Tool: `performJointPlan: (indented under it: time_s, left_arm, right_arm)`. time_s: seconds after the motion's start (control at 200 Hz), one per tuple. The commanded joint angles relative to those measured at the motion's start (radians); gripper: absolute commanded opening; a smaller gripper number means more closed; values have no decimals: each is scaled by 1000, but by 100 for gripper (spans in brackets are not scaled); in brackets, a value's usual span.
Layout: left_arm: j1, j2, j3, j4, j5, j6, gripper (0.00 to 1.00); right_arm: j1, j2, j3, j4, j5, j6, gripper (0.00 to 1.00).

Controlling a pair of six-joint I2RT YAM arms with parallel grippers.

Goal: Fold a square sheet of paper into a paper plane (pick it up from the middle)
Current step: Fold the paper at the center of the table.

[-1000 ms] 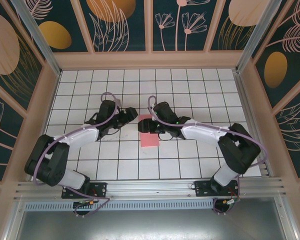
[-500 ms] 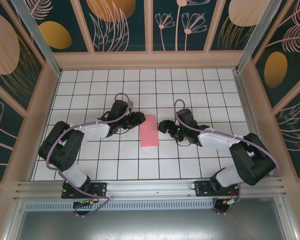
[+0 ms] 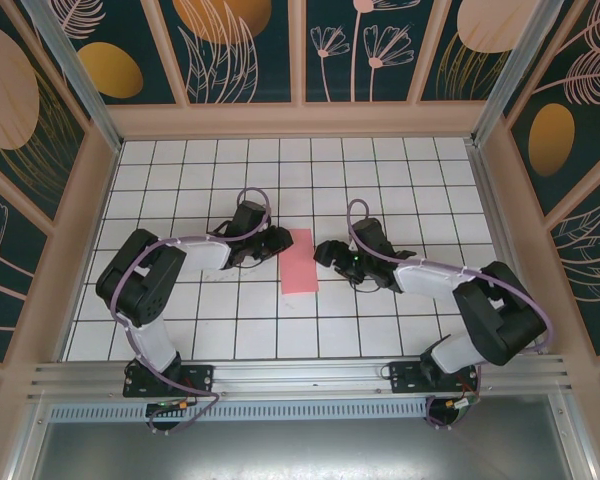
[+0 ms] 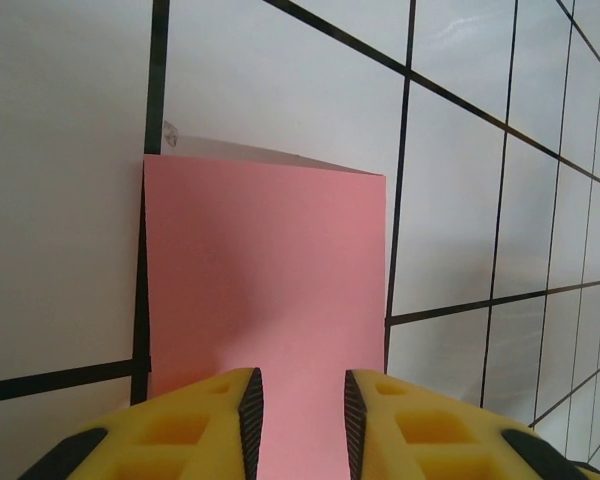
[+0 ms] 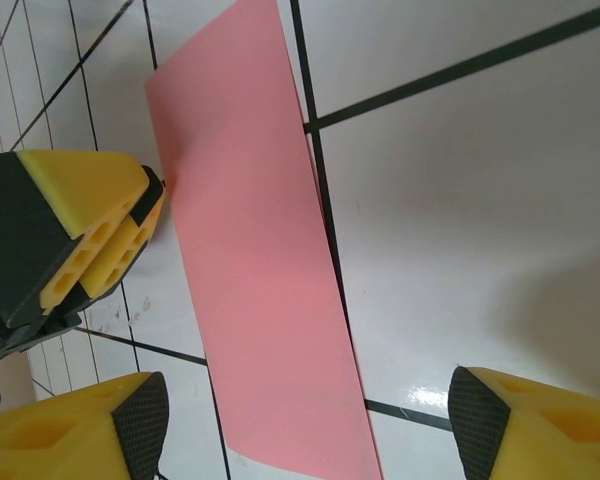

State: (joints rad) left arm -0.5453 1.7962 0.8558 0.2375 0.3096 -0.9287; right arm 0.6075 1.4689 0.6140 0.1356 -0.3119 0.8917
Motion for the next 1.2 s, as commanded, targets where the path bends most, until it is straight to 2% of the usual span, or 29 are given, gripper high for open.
performJointPlan:
  time_s: [0.0, 0.135, 0.51, 1.196]
  left_arm:
    - [-2, 29, 0, -14, -23, 7, 31]
    - [-2, 51, -6, -23, -39, 5, 29]
    - [-1, 65, -26, -41, -67, 11, 27]
    - [-2, 64, -29, -41, -68, 12, 27]
  right_arm:
    - [-1, 27, 16, 23, -40, 10, 73]
    - [9, 47, 26, 22, -63, 13, 66]
    - [53, 92, 61, -28, -85, -9, 57]
    - [89, 122, 62, -23, -132, -29, 50]
